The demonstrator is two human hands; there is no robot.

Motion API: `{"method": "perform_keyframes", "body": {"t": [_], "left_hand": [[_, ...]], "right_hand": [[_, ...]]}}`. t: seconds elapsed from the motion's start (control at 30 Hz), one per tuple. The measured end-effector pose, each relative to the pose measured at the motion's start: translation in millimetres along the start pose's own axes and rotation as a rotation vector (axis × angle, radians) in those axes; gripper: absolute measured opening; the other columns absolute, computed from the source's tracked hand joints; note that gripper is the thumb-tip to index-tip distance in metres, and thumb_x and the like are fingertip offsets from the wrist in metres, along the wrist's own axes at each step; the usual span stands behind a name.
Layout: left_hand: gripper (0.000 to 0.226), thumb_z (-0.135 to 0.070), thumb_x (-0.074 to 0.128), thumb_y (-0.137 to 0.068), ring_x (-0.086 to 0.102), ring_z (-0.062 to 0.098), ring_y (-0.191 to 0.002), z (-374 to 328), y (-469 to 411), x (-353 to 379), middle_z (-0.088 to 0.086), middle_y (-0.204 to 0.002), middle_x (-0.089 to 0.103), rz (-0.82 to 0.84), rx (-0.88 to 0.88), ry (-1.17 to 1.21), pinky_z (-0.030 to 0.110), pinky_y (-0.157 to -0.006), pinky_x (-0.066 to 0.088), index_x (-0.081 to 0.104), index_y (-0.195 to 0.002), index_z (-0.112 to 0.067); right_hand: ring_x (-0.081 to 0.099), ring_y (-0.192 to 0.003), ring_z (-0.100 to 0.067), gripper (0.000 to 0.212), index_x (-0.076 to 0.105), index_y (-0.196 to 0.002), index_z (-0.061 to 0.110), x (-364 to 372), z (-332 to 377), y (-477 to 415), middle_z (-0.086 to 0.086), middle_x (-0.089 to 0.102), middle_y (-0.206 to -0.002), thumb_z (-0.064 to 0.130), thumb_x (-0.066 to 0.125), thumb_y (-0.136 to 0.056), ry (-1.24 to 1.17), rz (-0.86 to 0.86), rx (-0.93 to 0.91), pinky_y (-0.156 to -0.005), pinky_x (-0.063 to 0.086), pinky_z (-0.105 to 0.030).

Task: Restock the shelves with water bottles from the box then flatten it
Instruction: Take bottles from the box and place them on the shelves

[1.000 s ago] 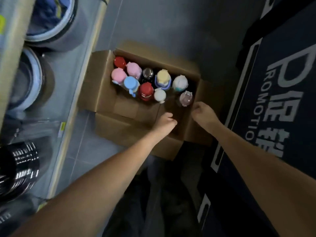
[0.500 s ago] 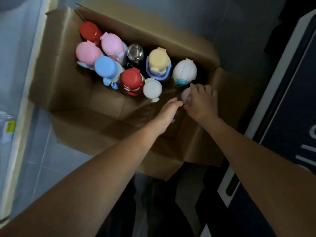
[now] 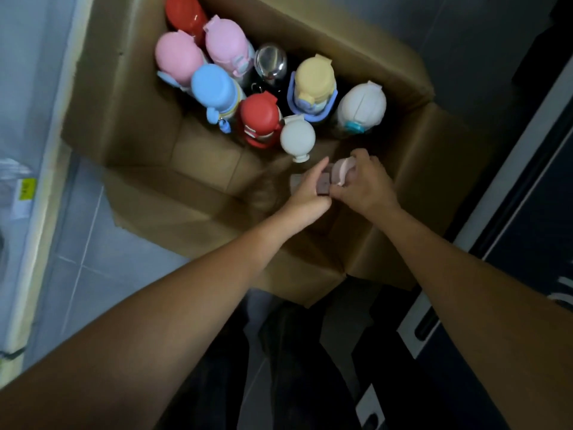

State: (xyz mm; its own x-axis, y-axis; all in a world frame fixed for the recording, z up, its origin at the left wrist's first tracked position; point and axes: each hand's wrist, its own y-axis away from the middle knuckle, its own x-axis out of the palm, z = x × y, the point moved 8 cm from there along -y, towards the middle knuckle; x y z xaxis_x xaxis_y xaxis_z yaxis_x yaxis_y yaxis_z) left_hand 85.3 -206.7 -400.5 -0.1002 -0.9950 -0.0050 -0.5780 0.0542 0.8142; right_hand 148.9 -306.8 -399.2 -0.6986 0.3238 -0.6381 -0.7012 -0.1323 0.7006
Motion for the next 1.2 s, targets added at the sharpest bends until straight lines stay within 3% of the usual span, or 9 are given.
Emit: {"method": "perform_keyframes", "body": {"t": [0.07, 0.2, 0.43, 0.6, 0.7, 0.87, 1.0, 1.1, 1.2], "left_hand": [[0.086, 0.001, 0.063, -0.081, 0.022, 0.022, -0.142, 4.2, 10.2, -10.1, 0.009, -0.154, 0.017, 0.023, 0.017, -0.248, 0.026, -0.112, 0.025, 0.016, -0.150, -0.018], [0.108, -0.031, 0.076, -0.075, 0.013, 0.028, -0.143, 0.3, 48.3, -29.6, 0.008, -0.156, 0.014, 0.027, 0.143, -0.685, 0.043, -0.116, 0.020, 0.000, -0.151, -0.020], [0.108, -0.047, 0.073, -0.072, 0.031, 0.029, -0.135, -57.9, 139.8, -57.0, 0.004, -0.150, 0.031, -0.115, 0.309, -0.989, 0.047, -0.108, 0.031, 0.003, -0.151, -0.025], [0.075, -0.031, 0.080, -0.070, 0.052, 0.019, -0.117, -107.1, 231.9, -79.4, 0.002, -0.127, 0.055, -0.108, 0.379, -0.530, 0.020, -0.077, 0.034, 0.040, -0.132, -0.013], [0.057, -0.027, 0.078, -0.074, 0.058, -0.002, -0.097, -122.4, 294.6, -96.6, -0.014, -0.105, 0.060, -0.083, 0.316, -0.121, 0.007, -0.076, 0.043, 0.047, -0.121, -0.018], [0.018, -0.034, 0.062, -0.088, 0.062, 0.010, -0.101, -151.7, 406.1, -124.1, -0.008, -0.101, 0.067, -0.004, 0.279, 0.063, 0.027, -0.086, 0.049, 0.058, -0.106, -0.032], [0.030, -0.042, 0.058, -0.090, 0.061, 0.005, -0.099, -151.5, 479.8, -150.6, -0.009, -0.106, 0.066, -0.003, 0.296, 0.102, 0.023, -0.081, 0.048, 0.056, -0.116, -0.030], [0.053, -0.058, 0.060, -0.077, 0.061, 0.013, -0.110, -138.0, 538.6, -171.3, -0.006, -0.116, 0.067, -0.043, 0.346, 0.151, 0.036, -0.096, 0.048, 0.054, -0.124, -0.035], [0.033, -0.049, 0.059, -0.081, 0.060, 0.012, -0.110, -116.4, 592.5, -188.9, -0.008, -0.113, 0.067, -0.111, 0.415, 0.223, 0.035, -0.100, 0.045, 0.058, -0.113, -0.039]], "right_hand": [[0.051, -0.116, -0.023, 0.080, 0.037, -0.136, 0.018, 4.7, 3.4, 14.9, -0.006, 0.048, -0.130, 0.036, 0.078, -0.070, -0.143, 0.050, 0.053, -0.091, 0.047, -0.035], [0.047, -0.104, -0.011, 0.071, 0.041, -0.135, 0.020, 0.1, 19.8, 51.7, 0.004, 0.050, -0.123, 0.036, 0.075, -0.074, -0.328, 0.101, 0.090, -0.083, 0.041, -0.025], [0.057, -0.095, -0.008, 0.058, 0.047, -0.130, 0.020, -48.4, 68.4, 141.2, 0.003, 0.056, -0.116, 0.039, 0.070, -0.080, -0.657, 0.068, 0.143, -0.085, 0.053, -0.032], [0.058, -0.106, -0.016, 0.068, 0.035, -0.142, 0.018, -89.8, 111.6, 223.0, 0.000, 0.054, -0.126, 0.045, 0.062, -0.086, -0.830, 0.089, 0.118, -0.079, 0.051, -0.029], [0.061, -0.106, -0.018, 0.070, 0.033, -0.145, 0.019, -112.8, 146.9, 276.3, -0.003, 0.057, -0.128, 0.045, 0.062, -0.086, -0.841, 0.089, 0.054, -0.090, 0.050, -0.036], [0.060, -0.109, -0.021, 0.066, 0.045, -0.136, 0.019, -135.5, 218.6, 376.5, -0.002, 0.061, -0.121, 0.061, 0.053, -0.084, -0.811, 0.186, -0.049, -0.099, 0.047, -0.043], [0.065, -0.093, -0.007, 0.067, 0.048, -0.129, 0.023, -132.3, 271.5, 440.7, 0.008, 0.066, -0.104, 0.065, 0.045, -0.077, -0.722, 0.386, -0.188, -0.091, 0.047, -0.034], [0.064, -0.108, -0.013, 0.066, 0.040, -0.136, 0.026, -116.8, 304.8, 490.0, 0.004, 0.063, -0.122, 0.056, 0.057, -0.080, -0.613, 0.525, -0.253, -0.094, 0.048, -0.036], [0.059, -0.117, -0.025, 0.079, 0.032, -0.143, 0.026, -98.7, 330.6, 528.8, -0.004, 0.058, -0.131, 0.043, 0.071, -0.077, -0.520, 0.581, -0.273, -0.103, 0.044, -0.044]]}}
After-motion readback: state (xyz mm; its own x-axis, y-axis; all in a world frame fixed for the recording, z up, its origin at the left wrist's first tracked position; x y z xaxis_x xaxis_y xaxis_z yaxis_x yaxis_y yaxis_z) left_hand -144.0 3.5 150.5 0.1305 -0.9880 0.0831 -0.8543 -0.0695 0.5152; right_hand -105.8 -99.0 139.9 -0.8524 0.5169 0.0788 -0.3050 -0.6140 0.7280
